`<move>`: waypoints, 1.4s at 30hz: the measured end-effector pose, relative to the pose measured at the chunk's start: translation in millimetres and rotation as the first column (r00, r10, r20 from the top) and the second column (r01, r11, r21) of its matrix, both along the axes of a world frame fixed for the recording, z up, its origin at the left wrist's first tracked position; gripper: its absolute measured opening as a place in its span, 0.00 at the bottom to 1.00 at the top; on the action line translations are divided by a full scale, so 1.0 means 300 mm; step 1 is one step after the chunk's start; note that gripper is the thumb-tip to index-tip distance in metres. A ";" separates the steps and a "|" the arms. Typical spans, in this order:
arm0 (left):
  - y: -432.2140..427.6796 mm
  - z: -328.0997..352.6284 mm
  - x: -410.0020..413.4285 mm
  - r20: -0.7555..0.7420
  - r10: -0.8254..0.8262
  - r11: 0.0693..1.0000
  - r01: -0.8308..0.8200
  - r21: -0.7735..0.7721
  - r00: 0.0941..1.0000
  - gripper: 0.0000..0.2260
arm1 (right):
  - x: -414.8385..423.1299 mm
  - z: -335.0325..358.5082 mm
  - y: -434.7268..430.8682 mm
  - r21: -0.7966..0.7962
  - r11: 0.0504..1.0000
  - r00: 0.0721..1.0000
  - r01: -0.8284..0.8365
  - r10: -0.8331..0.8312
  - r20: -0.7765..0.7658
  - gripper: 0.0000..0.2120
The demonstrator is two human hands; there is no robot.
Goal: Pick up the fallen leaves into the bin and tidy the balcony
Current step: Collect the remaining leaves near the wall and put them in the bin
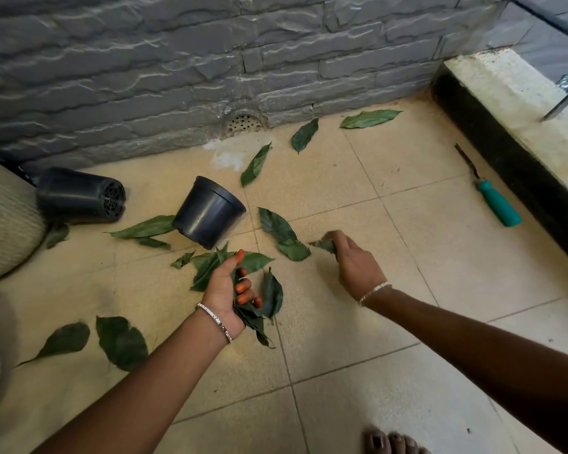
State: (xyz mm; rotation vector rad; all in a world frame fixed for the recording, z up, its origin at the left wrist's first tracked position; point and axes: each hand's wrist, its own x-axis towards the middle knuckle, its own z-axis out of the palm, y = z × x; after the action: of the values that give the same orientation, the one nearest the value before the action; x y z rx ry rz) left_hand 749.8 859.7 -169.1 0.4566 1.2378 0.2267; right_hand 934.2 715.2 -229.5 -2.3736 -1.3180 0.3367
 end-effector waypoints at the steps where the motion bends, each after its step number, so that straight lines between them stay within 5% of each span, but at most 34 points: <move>1: 0.002 0.003 -0.003 -0.002 0.005 1.000 -0.005 0.000 1.000 0.17 | 0.001 0.006 0.046 -0.002 1.000 1.000 -0.001 0.001 0.016 0.18; 5: 0.015 0.014 -0.021 -0.002 0.025 1.000 -0.025 0.005 1.000 0.17 | -0.006 0.012 0.187 -0.047 0.998 0.998 -0.049 0.050 0.029 0.12; 10: 0.033 0.009 -0.055 -0.027 0.040 0.999 -0.039 0.018 0.999 0.17 | 0.009 -0.017 0.251 -0.192 0.964 0.983 -0.184 0.185 -0.012 0.29; 15: 0.049 0.001 -0.070 -0.036 0.046 0.998 -0.045 0.039 0.998 0.17 | -0.021 -0.057 0.210 -0.228 0.952 0.973 -0.205 0.223 0.055 0.20; 22: 0.054 0.005 -0.067 -0.048 0.046 0.997 -0.043 0.060 0.998 0.16 | -0.083 -0.026 0.149 0.263 0.965 0.998 0.002 0.016 -0.069 0.04; 24: 0.057 0.005 -0.074 -0.059 0.060 0.996 -0.056 0.066 0.996 0.16 | -0.123 -0.013 0.161 0.282 0.958 0.986 -0.042 0.085 -0.141 0.08; 27: 0.056 0.006 -0.080 -0.054 0.055 0.997 -0.052 0.062 0.997 0.17 | -0.192 0.007 0.187 0.083 0.940 0.910 -0.332 0.342 -0.233 0.20; 31: 0.054 0.006 -0.086 -0.052 0.040 0.997 -0.036 0.065 0.998 0.17 | -0.199 -0.004 0.200 -0.296 0.829 0.872 -0.475 0.489 -0.031 0.31; 38: 0.054 -0.009 -0.065 -0.074 0.050 0.994 -0.042 0.099 0.996 0.16 | -0.156 -0.018 0.121 -0.271 0.882 0.923 -0.385 0.362 -0.134 0.18; 40: 0.035 -0.019 -0.033 -0.068 0.035 0.996 -0.030 0.082 0.997 0.16 | -0.128 0.001 0.084 -0.165 0.957 0.955 -0.238 0.200 -0.217 0.13; 42: 0.012 -0.027 0.007 -0.048 0.006 0.998 -0.003 0.064 0.999 0.15 | -0.091 0.049 0.058 -0.093 0.993 0.905 0.077 -0.109 -0.411 0.09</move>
State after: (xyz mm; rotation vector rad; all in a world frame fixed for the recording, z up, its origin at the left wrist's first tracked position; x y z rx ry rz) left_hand 751.9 863.2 -177.1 0.5172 1.2811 0.2610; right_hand 906.9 732.6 -214.9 -2.2444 -1.0025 0.8247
